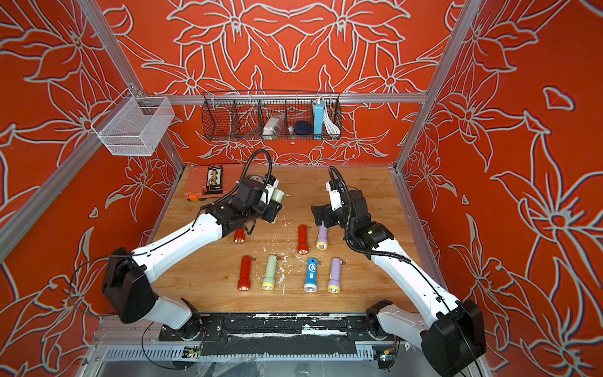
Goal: Close the plug at the bottom of the flashlight
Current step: Pick up the flashlight from the center of the board.
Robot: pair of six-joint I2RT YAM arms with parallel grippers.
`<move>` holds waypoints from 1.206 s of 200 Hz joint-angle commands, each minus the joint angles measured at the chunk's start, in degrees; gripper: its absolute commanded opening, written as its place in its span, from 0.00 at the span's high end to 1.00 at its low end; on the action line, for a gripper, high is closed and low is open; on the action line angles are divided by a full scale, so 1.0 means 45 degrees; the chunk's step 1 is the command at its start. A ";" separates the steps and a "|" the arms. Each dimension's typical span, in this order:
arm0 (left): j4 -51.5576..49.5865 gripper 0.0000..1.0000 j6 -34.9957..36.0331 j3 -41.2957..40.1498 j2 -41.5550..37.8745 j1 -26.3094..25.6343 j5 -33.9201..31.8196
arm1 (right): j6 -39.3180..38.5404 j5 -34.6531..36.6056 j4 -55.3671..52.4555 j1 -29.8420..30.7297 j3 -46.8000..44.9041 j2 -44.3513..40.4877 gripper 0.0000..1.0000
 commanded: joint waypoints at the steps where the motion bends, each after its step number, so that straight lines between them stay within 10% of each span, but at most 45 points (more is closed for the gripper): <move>1: 0.2596 1.00 0.0268 -0.0945 -0.1169 0.0526 0.1013 | -0.0604 -0.1077 0.0975 -0.0069 0.0461 0.0134 0.02; 157: 0.7969 1.00 0.2692 -0.7747 -0.6857 0.2365 0.9331 | -0.1152 -1.1707 0.0978 -0.0018 0.3778 0.1994 0.14; 241: 0.9729 1.00 0.2411 -0.8312 -0.6603 0.2346 1.0687 | -0.2029 -1.3474 -0.0599 0.0969 0.4835 0.3125 0.22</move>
